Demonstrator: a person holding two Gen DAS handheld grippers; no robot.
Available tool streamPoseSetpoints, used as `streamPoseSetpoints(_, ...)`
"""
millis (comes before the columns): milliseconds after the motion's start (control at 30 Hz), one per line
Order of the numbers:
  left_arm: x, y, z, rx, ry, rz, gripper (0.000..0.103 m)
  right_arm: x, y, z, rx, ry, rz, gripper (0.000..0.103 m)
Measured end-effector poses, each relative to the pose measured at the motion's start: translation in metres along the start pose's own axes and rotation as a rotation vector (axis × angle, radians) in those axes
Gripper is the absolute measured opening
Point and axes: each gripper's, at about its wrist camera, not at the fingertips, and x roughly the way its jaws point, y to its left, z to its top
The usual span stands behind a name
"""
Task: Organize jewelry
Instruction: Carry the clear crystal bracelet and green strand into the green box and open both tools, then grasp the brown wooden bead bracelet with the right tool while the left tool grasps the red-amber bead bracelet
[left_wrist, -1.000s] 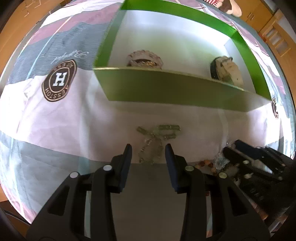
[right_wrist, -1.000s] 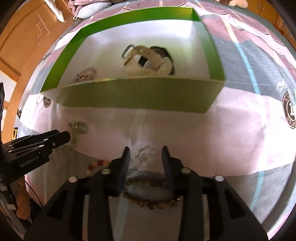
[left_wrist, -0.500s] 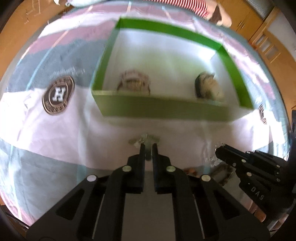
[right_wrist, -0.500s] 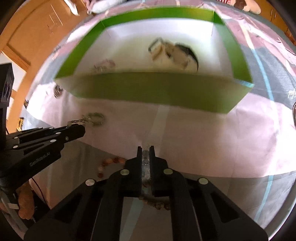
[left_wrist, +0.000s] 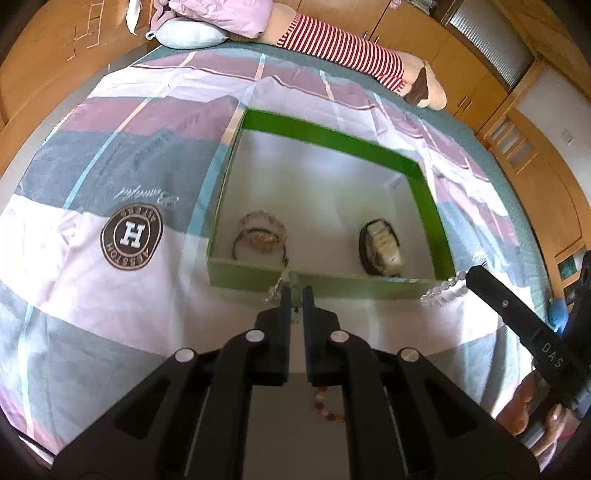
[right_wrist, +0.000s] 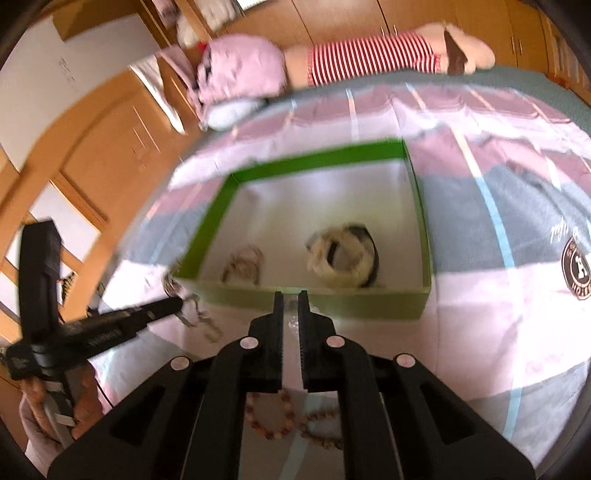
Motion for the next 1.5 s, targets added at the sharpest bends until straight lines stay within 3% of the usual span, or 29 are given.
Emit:
streamPoseSetpoints(233,-0.019,0.001,0.031,-0.113,-0.087,-0.112,0.005,-0.004,0.0,0.022,0.021,-0.1,0.015,0.007)
streamPoseSetpoints(400,-0.002,0.007,0.032,-0.117,-0.092,-0.045,0.005,0.0,-0.007,0.03,0.044,-0.161,0.001,0.007)
streamPoseSetpoints(667,0.02,0.002,0.027,-0.088,-0.068,0.018,0.006,0.02,-0.015,0.026,0.037,-0.118,-0.049,0.007)
streamPoseSetpoints(767,0.024,0.0,0.024,-0.073,-0.068,0.06,0.023,0.033,-0.015,0.024,0.015,-0.069,-0.067,0.008)
streamPoseSetpoints(833,0.023,-0.002,0.022,-0.055,-0.071,0.07,0.024,0.039,-0.014,0.022,0.004,-0.041,-0.102,0.034)
streamPoseSetpoints(867,0.022,-0.003,0.021,-0.049,-0.071,0.068,0.024,0.039,-0.015,0.02,0.016,-0.043,-0.105,0.039)
streamPoseSetpoints(1000,0.01,-0.011,0.011,0.001,-0.049,0.067,0.024,0.03,-0.015,0.02,0.028,-0.044,-0.069,0.042)
streamPoseSetpoints(1067,0.01,-0.017,-0.005,0.056,0.02,0.064,0.029,0.022,-0.011,0.018,0.016,-0.04,-0.055,0.042)
streamPoseSetpoints(1167,0.031,-0.024,-0.034,0.129,0.182,0.095,0.031,0.01,0.0,0.006,-0.055,0.041,-0.073,0.042)
streamPoseSetpoints(1300,0.068,-0.034,-0.064,0.209,0.361,0.114,0.031,0.025,0.006,-0.032,-0.232,0.284,-0.227,0.042)
streamPoseSetpoints(1400,0.078,-0.039,-0.073,0.238,0.407,0.125,0.031,0.043,-0.018,-0.051,-0.166,0.413,-0.286,0.042)
streamPoseSetpoints(1500,0.083,-0.039,-0.074,0.255,0.411,0.152,0.032,0.052,-0.031,-0.057,-0.136,0.459,-0.315,0.042)
